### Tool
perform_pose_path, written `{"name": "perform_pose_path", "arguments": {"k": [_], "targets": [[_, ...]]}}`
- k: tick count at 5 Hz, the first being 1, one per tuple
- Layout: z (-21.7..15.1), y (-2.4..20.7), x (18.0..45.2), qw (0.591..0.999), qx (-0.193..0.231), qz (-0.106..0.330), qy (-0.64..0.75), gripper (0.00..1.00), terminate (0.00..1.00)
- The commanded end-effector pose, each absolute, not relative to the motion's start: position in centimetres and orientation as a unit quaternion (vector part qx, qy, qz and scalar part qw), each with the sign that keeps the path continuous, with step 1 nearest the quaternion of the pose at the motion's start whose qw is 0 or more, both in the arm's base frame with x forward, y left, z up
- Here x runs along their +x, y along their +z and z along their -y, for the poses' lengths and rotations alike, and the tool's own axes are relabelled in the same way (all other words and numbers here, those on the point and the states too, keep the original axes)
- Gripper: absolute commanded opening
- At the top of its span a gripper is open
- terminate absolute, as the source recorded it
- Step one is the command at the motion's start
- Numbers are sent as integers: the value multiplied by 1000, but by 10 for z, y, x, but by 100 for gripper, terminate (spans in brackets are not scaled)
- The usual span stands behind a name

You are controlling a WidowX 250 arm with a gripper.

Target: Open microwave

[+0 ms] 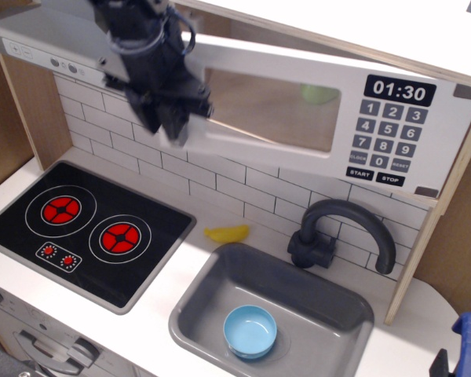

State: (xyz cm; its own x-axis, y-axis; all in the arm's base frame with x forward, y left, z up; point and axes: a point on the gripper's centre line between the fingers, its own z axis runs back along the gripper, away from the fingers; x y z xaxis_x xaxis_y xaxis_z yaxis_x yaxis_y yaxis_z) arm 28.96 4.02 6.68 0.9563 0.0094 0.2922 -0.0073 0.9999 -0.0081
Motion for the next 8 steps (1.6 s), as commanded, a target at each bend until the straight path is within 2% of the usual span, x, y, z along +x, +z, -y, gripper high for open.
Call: {"name": "perform_pose_path", "arguments": {"k": [1, 3, 4, 5, 6, 7, 8], "targets": [[-30, 110, 227, 995, -74, 67, 2, 100, 0], [-75, 103, 181, 996, -88, 9, -17, 100, 0], [-102, 96, 174, 998, -55, 37, 10, 100, 0], [-127, 82, 204, 994, -23, 45, 93, 100, 0], [-125, 71, 243, 985, 0, 61, 162, 100, 0], [-117, 67, 277, 971, 17, 81, 225, 100, 0], [-95, 67, 293, 972, 33, 83, 219, 100, 0]]}}
